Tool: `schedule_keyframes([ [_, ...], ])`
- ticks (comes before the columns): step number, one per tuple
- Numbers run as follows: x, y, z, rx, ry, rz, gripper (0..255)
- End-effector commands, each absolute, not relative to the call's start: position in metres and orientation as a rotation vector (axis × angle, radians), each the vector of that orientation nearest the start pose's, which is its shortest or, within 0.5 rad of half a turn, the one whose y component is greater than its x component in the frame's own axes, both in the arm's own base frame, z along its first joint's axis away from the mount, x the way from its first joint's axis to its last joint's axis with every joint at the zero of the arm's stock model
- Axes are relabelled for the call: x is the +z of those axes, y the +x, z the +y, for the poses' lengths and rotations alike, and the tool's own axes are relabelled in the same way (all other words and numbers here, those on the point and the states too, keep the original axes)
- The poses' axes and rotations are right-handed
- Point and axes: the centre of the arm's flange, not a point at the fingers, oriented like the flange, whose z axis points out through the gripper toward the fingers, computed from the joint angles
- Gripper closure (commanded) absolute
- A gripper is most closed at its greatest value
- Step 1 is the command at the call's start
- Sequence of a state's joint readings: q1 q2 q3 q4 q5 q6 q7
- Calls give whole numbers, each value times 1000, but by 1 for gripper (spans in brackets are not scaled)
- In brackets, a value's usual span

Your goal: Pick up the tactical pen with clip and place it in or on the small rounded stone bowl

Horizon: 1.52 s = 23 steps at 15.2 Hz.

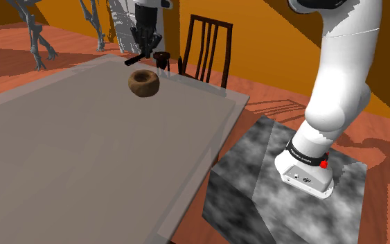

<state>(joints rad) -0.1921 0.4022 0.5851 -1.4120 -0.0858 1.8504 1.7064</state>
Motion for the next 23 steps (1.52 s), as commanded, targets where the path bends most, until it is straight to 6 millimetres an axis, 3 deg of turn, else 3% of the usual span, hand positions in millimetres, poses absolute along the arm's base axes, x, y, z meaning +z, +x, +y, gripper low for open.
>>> schedule_keyframes([
  [1, 510, 672, 178, 95, -2339, 1858, 255],
  [2, 510, 683, 171, 95, -2339, 1858, 255],
  [17, 432, 683, 171, 95, -2339, 1858, 255],
  [23, 432, 683, 171, 95, -2339, 1858, 255],
])
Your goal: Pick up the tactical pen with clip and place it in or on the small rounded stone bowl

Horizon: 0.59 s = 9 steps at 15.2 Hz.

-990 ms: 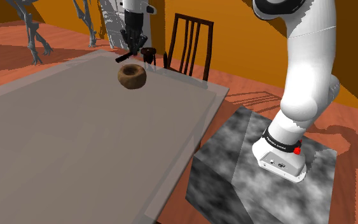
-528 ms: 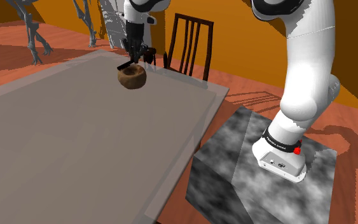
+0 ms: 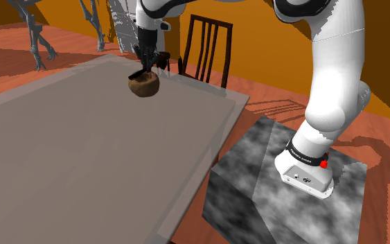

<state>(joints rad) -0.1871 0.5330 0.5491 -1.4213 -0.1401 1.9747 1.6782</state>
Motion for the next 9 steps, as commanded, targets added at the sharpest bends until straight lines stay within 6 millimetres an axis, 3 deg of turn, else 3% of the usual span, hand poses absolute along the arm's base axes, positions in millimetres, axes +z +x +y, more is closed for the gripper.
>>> schedule_keyframes([
  [1, 432, 683, 171, 95, -2339, 1858, 255],
  [2, 432, 683, 171, 95, -2339, 1858, 0],
  [7, 432, 683, 171, 95, -2339, 1858, 0],
  [9, 459, 682, 167, 95, -2339, 1858, 0],
])
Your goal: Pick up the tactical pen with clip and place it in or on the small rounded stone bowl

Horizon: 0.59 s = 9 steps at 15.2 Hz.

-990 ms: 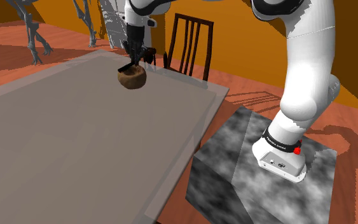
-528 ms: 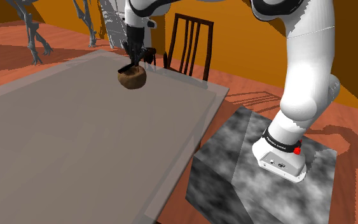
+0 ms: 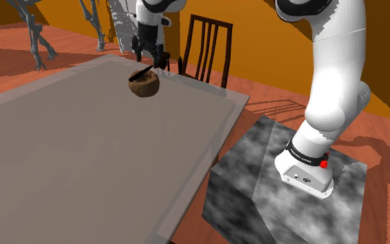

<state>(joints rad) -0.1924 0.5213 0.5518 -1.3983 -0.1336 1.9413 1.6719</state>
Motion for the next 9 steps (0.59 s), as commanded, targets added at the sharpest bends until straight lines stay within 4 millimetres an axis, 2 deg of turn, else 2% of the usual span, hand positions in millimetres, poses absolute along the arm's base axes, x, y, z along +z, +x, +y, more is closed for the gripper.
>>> schedule_keyframes([
  [1, 472, 682, 165, 95, -2339, 1858, 0],
  [2, 482, 681, 164, 95, -2339, 1858, 0],
  [9, 482, 681, 164, 95, -2339, 1858, 0],
])
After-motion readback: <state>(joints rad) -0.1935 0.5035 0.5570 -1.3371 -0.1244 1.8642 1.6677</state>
